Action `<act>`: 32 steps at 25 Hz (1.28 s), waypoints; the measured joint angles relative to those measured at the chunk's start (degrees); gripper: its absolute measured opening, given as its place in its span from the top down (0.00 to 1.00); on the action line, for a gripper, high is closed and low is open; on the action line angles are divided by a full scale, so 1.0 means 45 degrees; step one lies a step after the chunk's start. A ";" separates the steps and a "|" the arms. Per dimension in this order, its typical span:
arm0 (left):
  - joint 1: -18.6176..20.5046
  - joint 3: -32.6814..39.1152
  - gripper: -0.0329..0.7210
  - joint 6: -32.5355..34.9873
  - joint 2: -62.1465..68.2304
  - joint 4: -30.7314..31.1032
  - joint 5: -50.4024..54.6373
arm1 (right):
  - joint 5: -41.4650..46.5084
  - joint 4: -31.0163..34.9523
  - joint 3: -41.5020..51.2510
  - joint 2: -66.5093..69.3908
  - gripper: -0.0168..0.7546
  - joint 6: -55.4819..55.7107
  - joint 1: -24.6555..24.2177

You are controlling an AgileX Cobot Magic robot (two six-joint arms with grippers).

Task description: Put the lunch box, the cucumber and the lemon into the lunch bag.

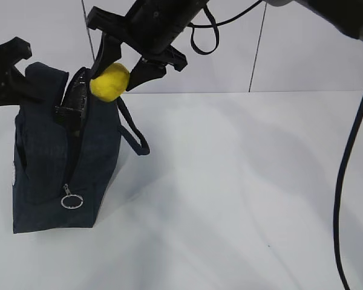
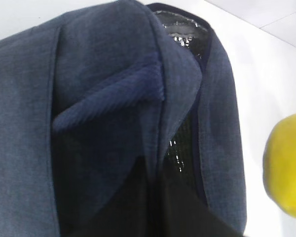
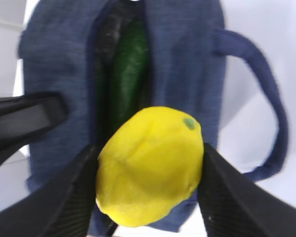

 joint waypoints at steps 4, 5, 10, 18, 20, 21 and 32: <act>0.0000 0.0000 0.97 0.0110 0.0000 -0.0269 0.0080 | 0.0000 0.1313 -0.0022 0.0116 0.39 -0.0787 0.0000; 0.0000 0.0000 0.97 0.0241 0.0000 -0.0412 0.0098 | 0.0000 0.1684 -0.0021 0.0176 0.39 -0.1039 0.0009; 0.0000 0.0000 0.97 0.0641 0.0000 -0.0898 0.0144 | 0.0000 0.2511 -0.0021 0.0677 0.39 -0.2446 0.0284; 0.0000 0.0000 0.97 0.0896 0.0000 -0.0985 0.0373 | -0.0046 0.2871 -0.0021 0.1259 0.17 -0.4207 0.0438; 0.0000 0.0000 0.97 0.0902 0.0000 -0.0985 0.0422 | -0.0102 0.3080 -0.0021 0.1259 0.16 -0.4328 0.0438; 0.0000 0.0000 0.97 0.0902 0.0000 -0.0985 0.0422 | -0.0129 0.3080 -0.0052 0.1259 0.16 -0.4384 0.0438; 0.0000 0.0000 0.97 0.0902 0.0000 -0.1014 0.0544 | -0.0108 0.2971 -0.1093 0.1267 0.22 -0.4458 0.0012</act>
